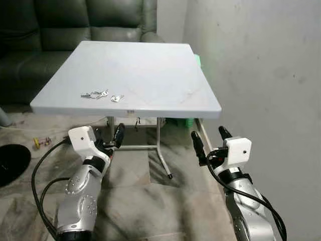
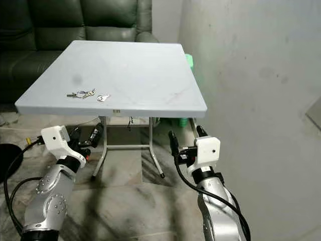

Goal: Hang keys on a hook

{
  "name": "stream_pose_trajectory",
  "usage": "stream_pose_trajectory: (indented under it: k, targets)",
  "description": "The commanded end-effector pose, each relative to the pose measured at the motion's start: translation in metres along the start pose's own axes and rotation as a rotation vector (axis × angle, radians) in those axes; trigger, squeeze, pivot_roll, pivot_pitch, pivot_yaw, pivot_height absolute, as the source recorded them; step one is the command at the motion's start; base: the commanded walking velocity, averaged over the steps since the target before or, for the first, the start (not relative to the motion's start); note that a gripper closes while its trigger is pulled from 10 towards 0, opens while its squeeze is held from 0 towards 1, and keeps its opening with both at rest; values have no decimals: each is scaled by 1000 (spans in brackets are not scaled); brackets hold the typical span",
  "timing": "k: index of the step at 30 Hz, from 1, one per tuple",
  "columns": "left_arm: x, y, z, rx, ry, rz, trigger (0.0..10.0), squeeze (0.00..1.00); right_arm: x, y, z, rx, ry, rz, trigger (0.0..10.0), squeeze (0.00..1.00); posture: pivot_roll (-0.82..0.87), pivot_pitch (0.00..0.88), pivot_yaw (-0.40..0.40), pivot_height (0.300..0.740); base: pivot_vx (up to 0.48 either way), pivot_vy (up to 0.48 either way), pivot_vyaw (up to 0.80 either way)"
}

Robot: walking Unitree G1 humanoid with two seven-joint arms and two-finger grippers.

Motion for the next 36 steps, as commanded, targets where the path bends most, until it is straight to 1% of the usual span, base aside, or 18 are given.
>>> stream_pose_trajectory:
  k: [1,32,34,36]
  targets:
    - [0,4,-8,19,23,4,10000,0,4,6,-6,11,21,26,10000,0,-86,0,-42,740,0,480,0]
    - [-1,1,-7,17,34,-2,10000,0,5,6,-9,12,47,13,10000,0,-79,0,-55,740,0,480,0]
    - [-1,0,-8,51,48,-11,10000,0,5,6,-9,12,49,13,10000,0,-78,0,-58,740,0,0,0]
    - [-1,-1,-8,59,53,-15,10000,0,5,6,-9,11,50,11,10000,0,-78,0,-58,740,0,0,0]
Point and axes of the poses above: a point about 5 cm out from each wrist's last joint towards the gripper, its own x axis pointing out of the wrist towards the gripper, its own y axis along the axis of the wrist's last joint, z = x × y, the point moved 2 cm from there along x, pointing out of the wrist towards the gripper, and after that the axes turned 14 degrees about x, right-handed, at the moved point
